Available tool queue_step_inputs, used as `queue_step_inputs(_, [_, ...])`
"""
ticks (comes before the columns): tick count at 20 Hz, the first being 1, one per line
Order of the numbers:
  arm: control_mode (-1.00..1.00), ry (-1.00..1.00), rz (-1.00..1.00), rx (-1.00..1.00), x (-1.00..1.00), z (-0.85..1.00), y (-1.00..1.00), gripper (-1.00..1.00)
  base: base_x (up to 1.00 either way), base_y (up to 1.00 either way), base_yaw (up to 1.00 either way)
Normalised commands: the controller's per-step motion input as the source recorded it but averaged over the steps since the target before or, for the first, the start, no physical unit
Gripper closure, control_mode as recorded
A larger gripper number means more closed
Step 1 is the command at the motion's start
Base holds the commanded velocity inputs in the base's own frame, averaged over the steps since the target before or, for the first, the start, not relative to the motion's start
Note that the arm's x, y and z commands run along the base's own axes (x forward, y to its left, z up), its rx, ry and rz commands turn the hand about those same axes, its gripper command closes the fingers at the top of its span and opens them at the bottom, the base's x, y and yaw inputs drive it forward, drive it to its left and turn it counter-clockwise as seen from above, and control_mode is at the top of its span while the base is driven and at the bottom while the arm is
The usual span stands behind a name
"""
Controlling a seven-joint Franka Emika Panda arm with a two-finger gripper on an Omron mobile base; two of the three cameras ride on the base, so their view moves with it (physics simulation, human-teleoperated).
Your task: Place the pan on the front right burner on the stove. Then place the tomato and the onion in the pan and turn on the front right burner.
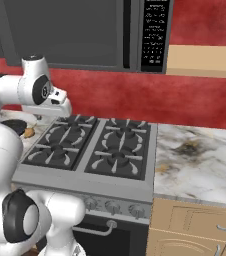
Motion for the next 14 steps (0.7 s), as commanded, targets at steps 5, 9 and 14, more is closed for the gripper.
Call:
queue_step_inputs(5, [-1.0, 0.11, 0.0, 0.0, 0.0, -0.11, 0.61, -1.0, 0.0, 0.0, 0.0])
queue_step_inputs(9, [-1.0, 0.11, 0.0, 0.0, 0.0, -0.1, 0.57, -1.0, 0.0, 0.0, 0.0])
queue_step_inputs(14, [-1.0, 0.1, 0.0, 0.0, 0.0, -0.14, 0.55, -1.0, 0.0, 0.0, 0.0])
